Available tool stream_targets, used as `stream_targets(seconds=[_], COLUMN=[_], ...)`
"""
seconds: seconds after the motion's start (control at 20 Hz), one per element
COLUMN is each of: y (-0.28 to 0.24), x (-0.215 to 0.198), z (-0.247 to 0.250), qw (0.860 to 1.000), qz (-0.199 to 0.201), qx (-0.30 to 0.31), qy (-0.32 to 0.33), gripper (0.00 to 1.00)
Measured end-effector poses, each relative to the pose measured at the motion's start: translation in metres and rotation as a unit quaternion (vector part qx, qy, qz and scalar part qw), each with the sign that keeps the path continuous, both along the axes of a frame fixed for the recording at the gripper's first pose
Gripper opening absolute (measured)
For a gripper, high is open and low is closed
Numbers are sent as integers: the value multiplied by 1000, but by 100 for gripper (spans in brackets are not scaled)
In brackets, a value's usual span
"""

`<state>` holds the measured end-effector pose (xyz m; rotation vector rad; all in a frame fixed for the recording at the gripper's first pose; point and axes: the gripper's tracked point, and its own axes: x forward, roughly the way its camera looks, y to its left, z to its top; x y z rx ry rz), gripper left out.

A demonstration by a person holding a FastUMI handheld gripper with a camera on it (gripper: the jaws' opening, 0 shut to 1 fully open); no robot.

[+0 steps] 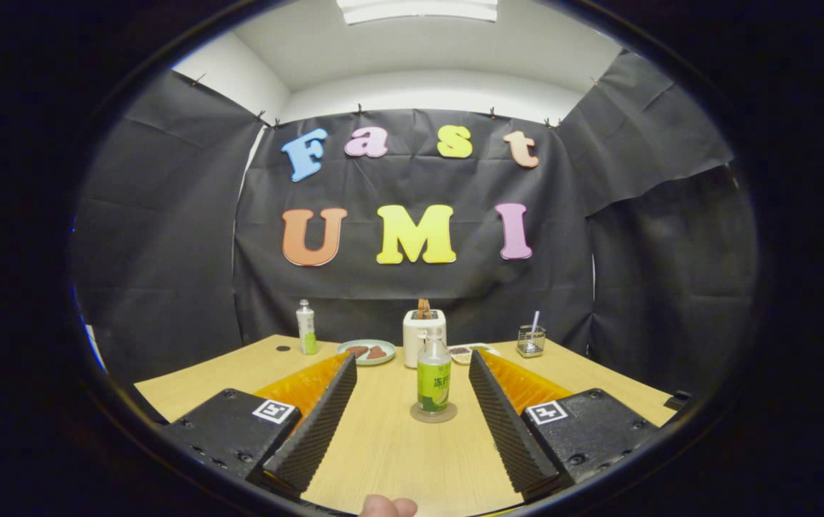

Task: Take the bottle from table, then pour the juice into the cup, finally place the bottle on the coaster

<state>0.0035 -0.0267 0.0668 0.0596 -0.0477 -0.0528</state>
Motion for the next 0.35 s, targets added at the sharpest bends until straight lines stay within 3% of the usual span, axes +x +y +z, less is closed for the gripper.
stream_targets(seconds=[0.35], y=[5], x=[0], z=[-2], qw=[1000], qz=[9], qx=[6], qy=[-4], gripper=[100])
